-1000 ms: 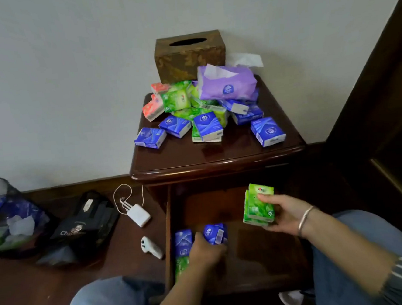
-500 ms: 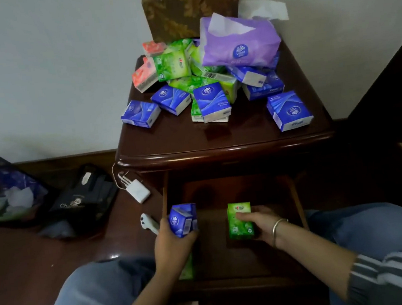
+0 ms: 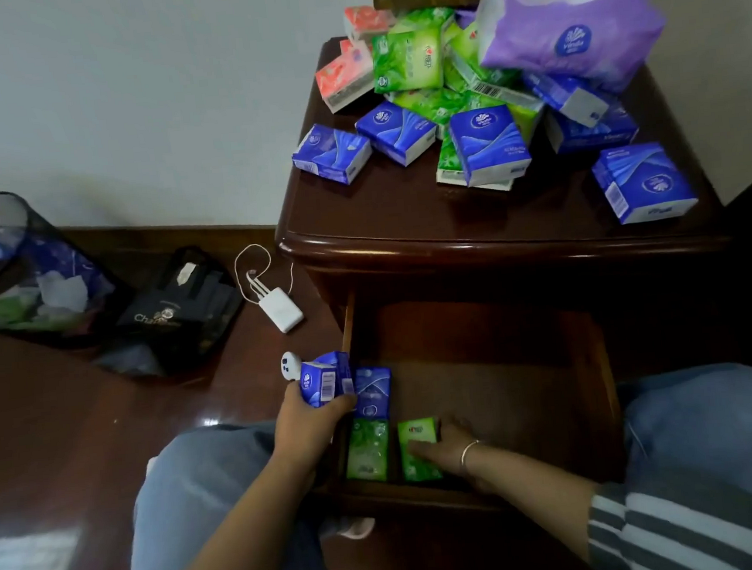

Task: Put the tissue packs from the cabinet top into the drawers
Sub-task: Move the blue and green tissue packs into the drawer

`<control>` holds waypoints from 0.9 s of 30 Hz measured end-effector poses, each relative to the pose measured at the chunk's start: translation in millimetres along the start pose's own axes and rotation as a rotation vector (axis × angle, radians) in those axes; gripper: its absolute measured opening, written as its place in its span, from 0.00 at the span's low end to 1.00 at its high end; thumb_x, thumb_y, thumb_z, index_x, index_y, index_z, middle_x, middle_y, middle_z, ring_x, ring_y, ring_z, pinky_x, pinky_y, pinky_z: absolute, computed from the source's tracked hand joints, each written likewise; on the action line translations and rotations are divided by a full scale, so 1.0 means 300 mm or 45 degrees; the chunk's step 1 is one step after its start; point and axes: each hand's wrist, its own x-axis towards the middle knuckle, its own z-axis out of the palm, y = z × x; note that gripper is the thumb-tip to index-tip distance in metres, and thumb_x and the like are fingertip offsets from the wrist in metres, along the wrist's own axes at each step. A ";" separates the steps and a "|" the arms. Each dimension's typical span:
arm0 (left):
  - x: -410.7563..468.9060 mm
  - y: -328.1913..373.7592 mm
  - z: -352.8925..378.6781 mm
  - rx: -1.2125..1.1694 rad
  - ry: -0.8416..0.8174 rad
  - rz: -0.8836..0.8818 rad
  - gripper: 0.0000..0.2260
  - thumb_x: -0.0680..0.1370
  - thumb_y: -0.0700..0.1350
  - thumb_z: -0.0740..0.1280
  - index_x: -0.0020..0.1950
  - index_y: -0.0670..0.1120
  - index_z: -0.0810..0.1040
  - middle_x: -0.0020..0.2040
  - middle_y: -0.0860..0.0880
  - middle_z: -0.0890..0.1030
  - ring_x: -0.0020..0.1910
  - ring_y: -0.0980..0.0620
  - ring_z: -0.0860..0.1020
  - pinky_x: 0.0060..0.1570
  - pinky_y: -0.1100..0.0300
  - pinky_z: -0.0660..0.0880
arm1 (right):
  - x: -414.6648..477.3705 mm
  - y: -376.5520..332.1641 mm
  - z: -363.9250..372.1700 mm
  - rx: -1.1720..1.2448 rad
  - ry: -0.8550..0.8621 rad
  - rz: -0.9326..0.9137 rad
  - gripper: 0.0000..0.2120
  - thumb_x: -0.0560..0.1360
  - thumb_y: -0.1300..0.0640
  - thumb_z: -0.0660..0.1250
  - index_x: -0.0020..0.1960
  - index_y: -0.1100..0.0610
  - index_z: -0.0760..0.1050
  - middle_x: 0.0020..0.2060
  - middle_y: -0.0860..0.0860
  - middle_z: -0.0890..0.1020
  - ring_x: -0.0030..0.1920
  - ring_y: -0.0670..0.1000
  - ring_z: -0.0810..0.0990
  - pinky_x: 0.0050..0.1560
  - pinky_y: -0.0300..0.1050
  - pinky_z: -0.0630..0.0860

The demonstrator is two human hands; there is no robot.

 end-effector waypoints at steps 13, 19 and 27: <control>-0.006 0.003 0.006 0.120 -0.043 0.074 0.17 0.69 0.46 0.76 0.51 0.52 0.70 0.49 0.51 0.81 0.46 0.52 0.80 0.49 0.51 0.78 | -0.024 -0.005 -0.011 -0.226 -0.345 -0.042 0.18 0.77 0.57 0.62 0.66 0.57 0.71 0.63 0.54 0.77 0.57 0.50 0.77 0.49 0.29 0.73; -0.040 0.009 0.025 0.353 -0.081 0.369 0.21 0.67 0.47 0.75 0.57 0.51 0.72 0.48 0.55 0.80 0.48 0.53 0.79 0.45 0.57 0.76 | -0.041 -0.127 -0.123 0.327 -0.092 -0.241 0.17 0.78 0.45 0.59 0.64 0.49 0.69 0.65 0.48 0.74 0.63 0.49 0.74 0.62 0.44 0.68; -0.064 0.022 0.079 0.314 -0.421 0.435 0.28 0.68 0.47 0.77 0.64 0.50 0.69 0.55 0.53 0.80 0.52 0.57 0.80 0.54 0.54 0.78 | -0.074 -0.178 -0.129 0.777 -0.291 -0.338 0.10 0.77 0.56 0.64 0.57 0.52 0.74 0.54 0.55 0.81 0.51 0.53 0.81 0.55 0.49 0.77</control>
